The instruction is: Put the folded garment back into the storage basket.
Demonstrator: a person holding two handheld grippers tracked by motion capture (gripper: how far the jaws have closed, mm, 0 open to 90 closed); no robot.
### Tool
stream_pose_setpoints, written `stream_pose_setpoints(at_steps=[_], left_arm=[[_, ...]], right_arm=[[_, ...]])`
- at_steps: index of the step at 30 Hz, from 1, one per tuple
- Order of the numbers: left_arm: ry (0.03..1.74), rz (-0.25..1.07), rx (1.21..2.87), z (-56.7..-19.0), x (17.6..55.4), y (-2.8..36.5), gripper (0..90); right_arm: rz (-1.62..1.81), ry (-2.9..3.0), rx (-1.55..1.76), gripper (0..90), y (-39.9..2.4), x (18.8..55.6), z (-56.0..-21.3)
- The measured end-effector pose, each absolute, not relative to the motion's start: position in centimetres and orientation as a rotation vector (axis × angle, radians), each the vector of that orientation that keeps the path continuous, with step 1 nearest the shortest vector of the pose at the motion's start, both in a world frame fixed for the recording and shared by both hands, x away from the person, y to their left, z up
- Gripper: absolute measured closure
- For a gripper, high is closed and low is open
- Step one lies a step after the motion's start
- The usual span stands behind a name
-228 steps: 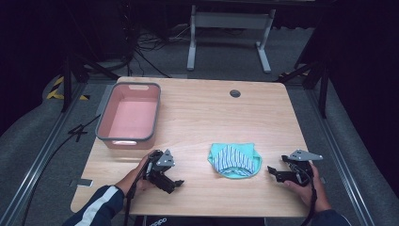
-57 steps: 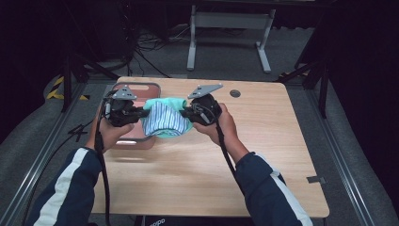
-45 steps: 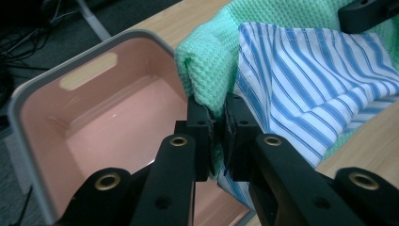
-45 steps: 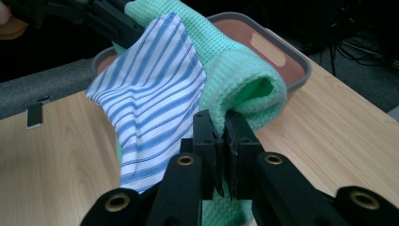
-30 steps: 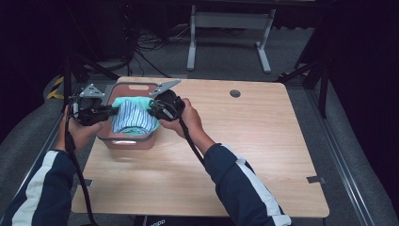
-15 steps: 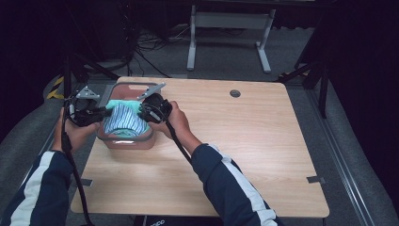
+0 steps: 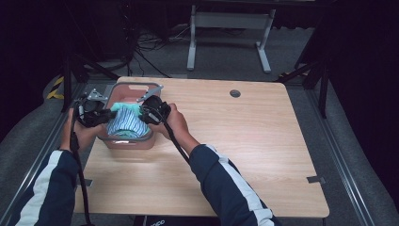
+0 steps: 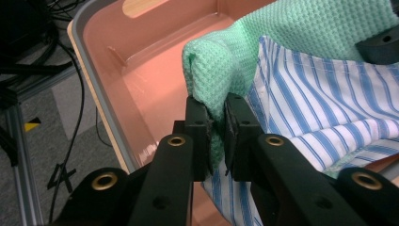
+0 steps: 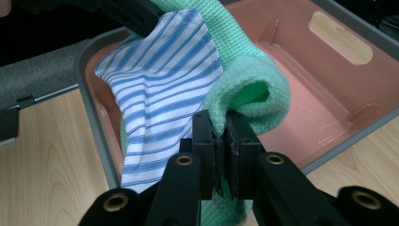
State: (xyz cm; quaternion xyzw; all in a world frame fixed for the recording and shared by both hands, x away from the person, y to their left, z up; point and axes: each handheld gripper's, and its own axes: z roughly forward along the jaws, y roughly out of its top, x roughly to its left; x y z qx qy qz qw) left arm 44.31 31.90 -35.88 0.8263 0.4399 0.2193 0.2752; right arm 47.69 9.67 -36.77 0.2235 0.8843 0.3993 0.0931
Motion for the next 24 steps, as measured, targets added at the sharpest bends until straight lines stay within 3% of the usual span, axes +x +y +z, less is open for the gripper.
stream_pose_setpoints(at_steps=[3,6,14,24], left_arm=[[1.190,0.616,2.232,-36.4,44.3,31.9,78.7],[1.210,0.650,2.231,-36.7,44.2,32.0,71.0],[1.139,0.645,2.199,-36.8,42.9,31.7,66.6],[1.049,0.694,2.159,-36.0,40.7,28.7,50.9]], right_arm=[[1.174,2.630,0.671,80.5,9.7,47.8,-37.2],[1.160,2.646,0.681,77.4,9.5,47.7,-37.6],[1.187,2.598,0.654,71.9,7.7,47.4,-37.0],[1.157,2.559,0.566,63.4,4.5,45.9,-36.3]])
